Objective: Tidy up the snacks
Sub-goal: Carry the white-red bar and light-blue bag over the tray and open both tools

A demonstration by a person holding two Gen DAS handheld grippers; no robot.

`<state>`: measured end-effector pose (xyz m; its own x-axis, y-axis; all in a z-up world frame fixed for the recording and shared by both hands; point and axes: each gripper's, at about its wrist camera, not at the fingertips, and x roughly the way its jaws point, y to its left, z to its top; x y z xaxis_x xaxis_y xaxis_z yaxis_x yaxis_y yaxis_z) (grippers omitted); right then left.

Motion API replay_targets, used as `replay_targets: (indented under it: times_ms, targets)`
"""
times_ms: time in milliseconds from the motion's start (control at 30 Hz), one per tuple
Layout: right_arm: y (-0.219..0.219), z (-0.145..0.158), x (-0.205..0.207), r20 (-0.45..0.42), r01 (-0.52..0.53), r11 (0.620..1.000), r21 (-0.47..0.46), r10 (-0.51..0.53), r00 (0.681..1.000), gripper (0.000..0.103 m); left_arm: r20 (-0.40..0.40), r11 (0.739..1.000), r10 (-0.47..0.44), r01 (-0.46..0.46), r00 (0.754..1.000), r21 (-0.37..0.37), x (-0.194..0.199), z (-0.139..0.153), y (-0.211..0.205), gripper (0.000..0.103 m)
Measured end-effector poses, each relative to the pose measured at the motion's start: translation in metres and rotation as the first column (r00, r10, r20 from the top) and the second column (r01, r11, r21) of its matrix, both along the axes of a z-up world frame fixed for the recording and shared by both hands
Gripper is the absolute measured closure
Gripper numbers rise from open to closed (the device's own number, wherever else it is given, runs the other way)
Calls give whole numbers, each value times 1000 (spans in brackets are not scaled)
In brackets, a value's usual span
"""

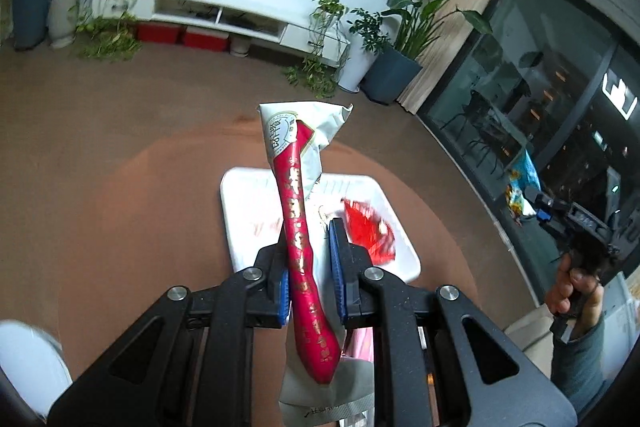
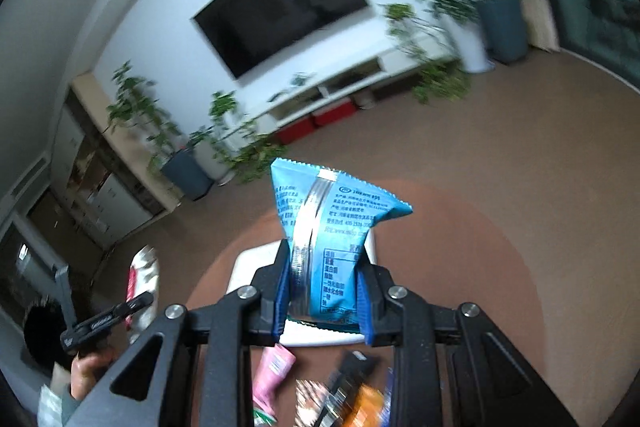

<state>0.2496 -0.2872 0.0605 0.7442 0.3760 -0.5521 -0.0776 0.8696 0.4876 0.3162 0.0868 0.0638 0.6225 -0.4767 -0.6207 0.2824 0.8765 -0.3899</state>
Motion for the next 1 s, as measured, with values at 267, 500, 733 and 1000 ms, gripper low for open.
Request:
replay_targets:
  times_ms: [267,500,733,1000]
  targets:
    - [118,-43,86,-123,-248,962,-114,234,964,73,-75,998,-33,37,997,52,76,-30,-51,88]
    - [145,-107,115,-252,-294,941,-169,247,936,73,-153,997,-3,15,988,73,111,-96,-71,88]
    - [140,-140,126,-304,-300,929,-217,227,925,73,-181,996,20,-4,983,89,127,-135,-77,88]
    - [151,-157,127,-320,-325,907,-267,234,918,73,-193,991,34,-7,981,136,137,-163,-95,88]
